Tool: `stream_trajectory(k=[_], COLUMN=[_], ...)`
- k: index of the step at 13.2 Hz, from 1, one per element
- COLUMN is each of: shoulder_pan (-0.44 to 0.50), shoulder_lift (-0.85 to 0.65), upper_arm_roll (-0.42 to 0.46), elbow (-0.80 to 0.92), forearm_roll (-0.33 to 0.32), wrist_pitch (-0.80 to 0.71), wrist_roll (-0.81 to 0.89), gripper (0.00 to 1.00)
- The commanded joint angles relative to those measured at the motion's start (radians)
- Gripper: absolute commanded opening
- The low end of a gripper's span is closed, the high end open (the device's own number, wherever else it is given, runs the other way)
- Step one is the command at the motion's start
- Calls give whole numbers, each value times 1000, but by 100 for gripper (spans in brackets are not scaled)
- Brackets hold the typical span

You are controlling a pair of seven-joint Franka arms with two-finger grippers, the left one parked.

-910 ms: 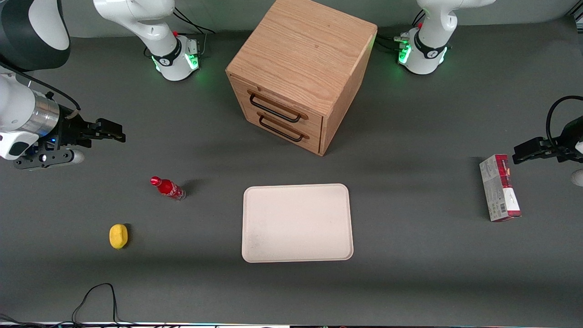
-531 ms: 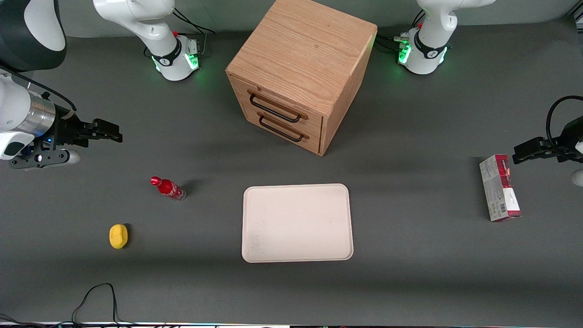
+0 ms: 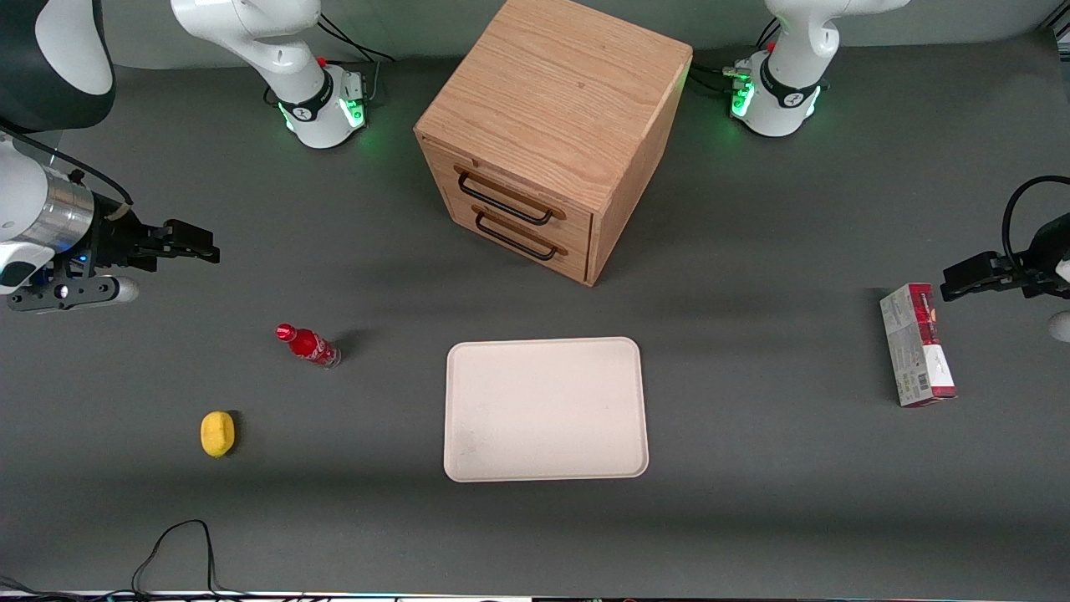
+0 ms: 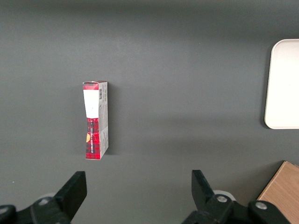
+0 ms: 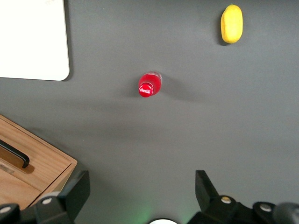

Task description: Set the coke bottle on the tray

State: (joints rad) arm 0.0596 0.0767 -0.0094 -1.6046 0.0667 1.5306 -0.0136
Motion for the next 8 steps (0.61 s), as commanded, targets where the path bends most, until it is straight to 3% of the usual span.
stream_trajectory(k=[1,8], shoulder_pan=[16,28], shoulder_lift=[17,-32], upper_arm_roll=[-9,-6], elbow=[35,19], forearm_roll=[5,4], wrist_pitch=[-18,-61], wrist_roll=[-3,1], gripper=[100,100])
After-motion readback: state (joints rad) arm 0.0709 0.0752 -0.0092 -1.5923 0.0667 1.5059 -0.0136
